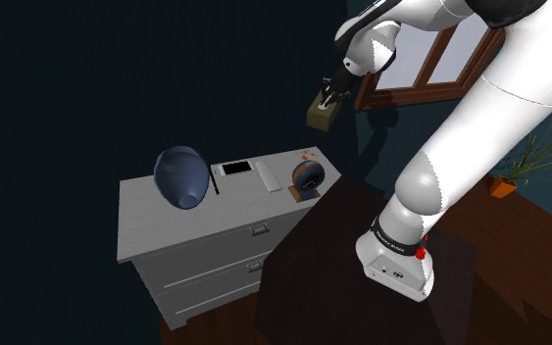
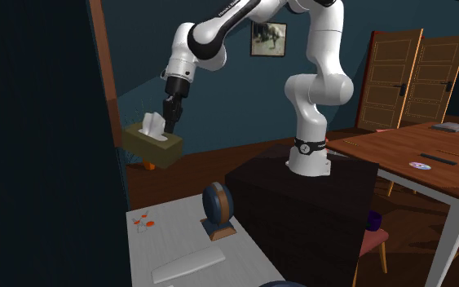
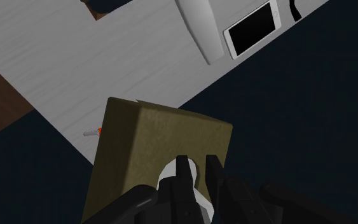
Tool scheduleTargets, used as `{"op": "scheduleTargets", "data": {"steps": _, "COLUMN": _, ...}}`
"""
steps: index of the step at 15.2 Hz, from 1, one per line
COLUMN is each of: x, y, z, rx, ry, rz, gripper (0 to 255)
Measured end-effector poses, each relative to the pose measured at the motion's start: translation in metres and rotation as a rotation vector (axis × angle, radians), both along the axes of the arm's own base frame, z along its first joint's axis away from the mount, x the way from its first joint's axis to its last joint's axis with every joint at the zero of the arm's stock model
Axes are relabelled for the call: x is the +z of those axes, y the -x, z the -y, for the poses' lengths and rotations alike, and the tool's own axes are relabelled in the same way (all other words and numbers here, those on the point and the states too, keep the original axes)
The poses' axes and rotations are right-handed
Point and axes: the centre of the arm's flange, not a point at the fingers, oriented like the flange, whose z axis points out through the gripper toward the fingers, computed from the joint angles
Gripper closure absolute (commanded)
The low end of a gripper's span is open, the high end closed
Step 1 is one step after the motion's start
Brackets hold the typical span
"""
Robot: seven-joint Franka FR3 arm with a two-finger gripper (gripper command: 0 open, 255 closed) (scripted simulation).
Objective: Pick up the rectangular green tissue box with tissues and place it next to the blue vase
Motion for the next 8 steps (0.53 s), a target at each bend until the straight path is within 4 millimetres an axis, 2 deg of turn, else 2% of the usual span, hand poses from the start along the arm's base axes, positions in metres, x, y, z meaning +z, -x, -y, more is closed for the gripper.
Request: {"op": "scheduleTargets", "data": {"steps": 8, "x": 0.041, "y": 0.000, "z": 0.000, "rx": 0.000, "ry": 0.000, "rz": 0.000, "gripper": 255}}
